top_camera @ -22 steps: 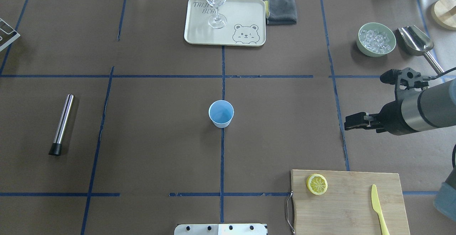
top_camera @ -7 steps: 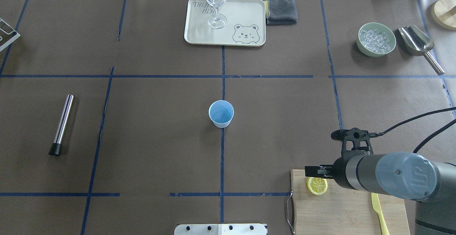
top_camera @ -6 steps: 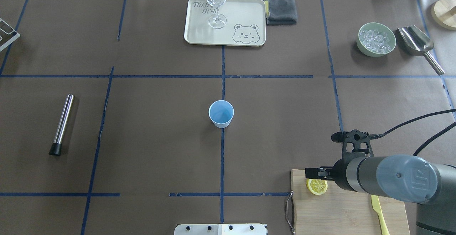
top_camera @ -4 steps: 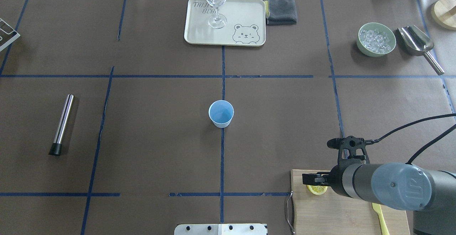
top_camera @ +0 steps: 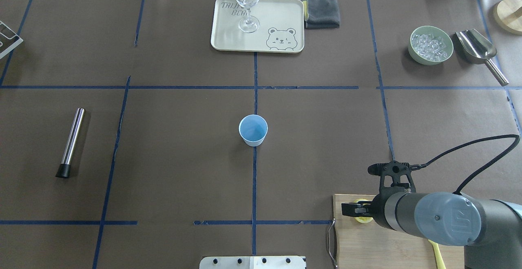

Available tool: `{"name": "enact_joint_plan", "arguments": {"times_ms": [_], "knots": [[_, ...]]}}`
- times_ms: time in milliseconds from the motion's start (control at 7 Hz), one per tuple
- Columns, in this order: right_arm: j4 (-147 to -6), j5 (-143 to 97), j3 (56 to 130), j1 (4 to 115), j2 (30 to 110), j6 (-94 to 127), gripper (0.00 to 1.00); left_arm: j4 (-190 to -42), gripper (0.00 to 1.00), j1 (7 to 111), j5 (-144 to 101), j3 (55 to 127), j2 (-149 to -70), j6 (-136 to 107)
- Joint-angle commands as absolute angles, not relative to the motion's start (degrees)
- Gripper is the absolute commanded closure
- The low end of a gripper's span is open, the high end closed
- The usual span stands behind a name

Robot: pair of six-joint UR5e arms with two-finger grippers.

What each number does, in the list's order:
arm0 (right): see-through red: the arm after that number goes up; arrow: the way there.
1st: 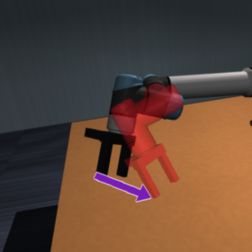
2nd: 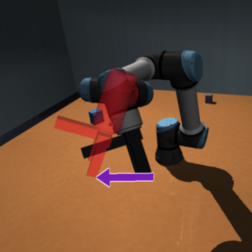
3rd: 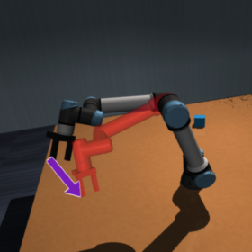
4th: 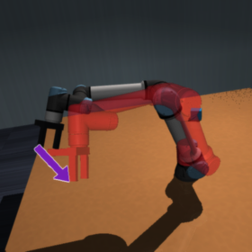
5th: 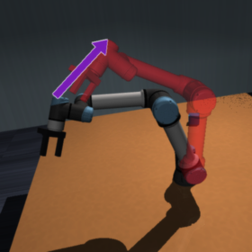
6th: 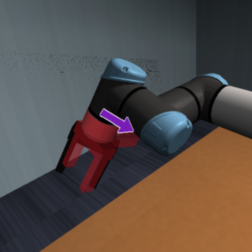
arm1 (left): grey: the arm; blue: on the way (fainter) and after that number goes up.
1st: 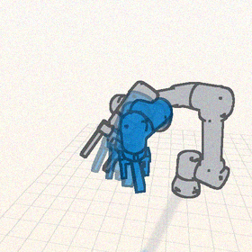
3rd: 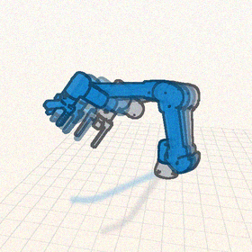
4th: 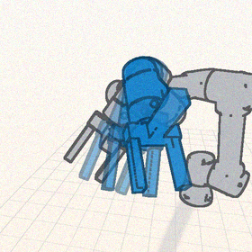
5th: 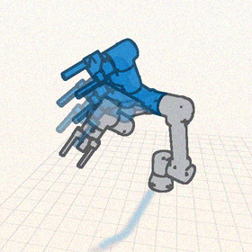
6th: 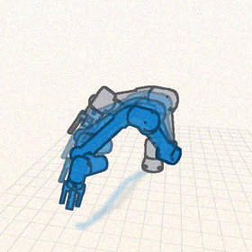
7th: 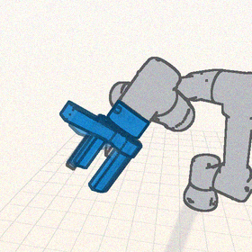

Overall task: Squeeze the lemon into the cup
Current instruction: 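Lower the right gripper over the lemon slice and align fingers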

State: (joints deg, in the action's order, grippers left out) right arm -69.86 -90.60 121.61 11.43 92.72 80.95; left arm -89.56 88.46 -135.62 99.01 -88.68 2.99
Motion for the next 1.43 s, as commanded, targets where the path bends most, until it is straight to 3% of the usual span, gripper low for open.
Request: {"name": "enact_joint_plan", "arguments": {"times_ms": [0, 1286], "knots": [[-69.9, -90.6, 120.8, 11.4, 91.9, 80.9, 0.00, -89.6, 0.00, 88.5, -135.7, 99.1, -88.7, 3.0], [-70.0, -90.8, 119.7, 12.2, 91.8, 80.8, 0.00, -89.6, 0.00, 88.5, -135.6, 99.0, -88.7, 3.0]]}}
